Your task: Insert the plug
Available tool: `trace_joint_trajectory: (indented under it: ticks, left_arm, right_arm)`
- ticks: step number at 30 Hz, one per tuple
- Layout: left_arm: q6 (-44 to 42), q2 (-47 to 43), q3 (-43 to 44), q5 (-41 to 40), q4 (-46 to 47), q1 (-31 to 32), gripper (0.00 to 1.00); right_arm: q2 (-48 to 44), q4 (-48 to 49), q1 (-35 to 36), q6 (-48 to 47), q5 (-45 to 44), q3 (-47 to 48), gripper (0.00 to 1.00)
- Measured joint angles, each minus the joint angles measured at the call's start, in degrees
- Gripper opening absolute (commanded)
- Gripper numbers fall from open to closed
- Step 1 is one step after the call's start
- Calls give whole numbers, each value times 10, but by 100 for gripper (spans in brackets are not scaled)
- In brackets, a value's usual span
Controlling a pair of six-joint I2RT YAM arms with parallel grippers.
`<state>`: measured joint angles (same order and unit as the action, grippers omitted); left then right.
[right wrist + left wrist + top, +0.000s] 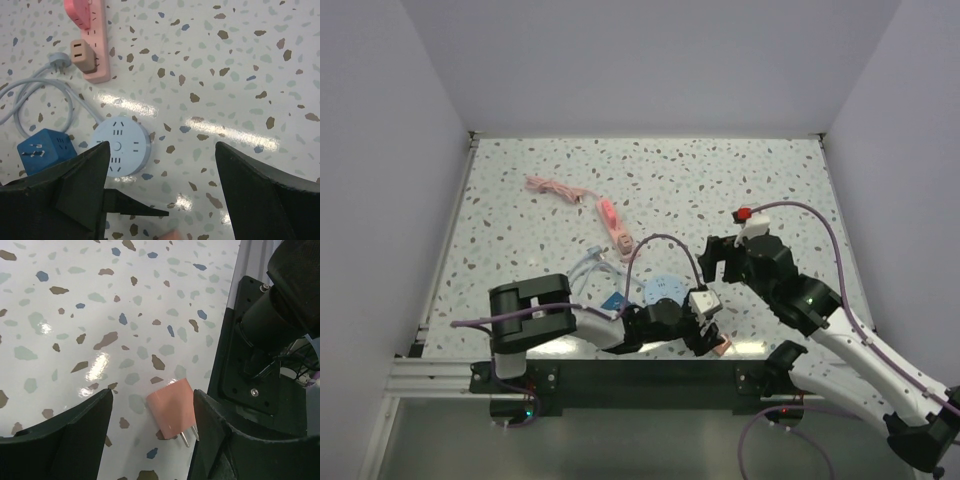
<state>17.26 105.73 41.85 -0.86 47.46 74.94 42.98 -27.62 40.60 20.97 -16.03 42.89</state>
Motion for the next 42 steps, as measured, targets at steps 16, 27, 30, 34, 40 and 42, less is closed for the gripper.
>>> trace_joint_trajectory:
  ticks: [16,27,30,34,40,42]
  left_arm:
    - [12,51,65,-85,-86,62,69]
    - [11,62,66,-71,-95,68,39]
    - [7,64,64,-61,-90,68,12]
    - [-5,54,43,-54,-73,67,0]
    - [-18,-108,-98,8,-57,-22,0]
    - [-22,-177,-133,12,-44,-65,0]
  right_arm:
    - [-1,2,-2,-7,-6,0,91]
    - [-2,6,-2,-7,-10,0,91]
    - [-1,10,-2,-7,-10,0,91]
    - [7,18,-2,-10,-7,0,92]
    - [1,55,-1,-28,59,-21,96]
    - [-2,63,-1,-31,86,-25,96]
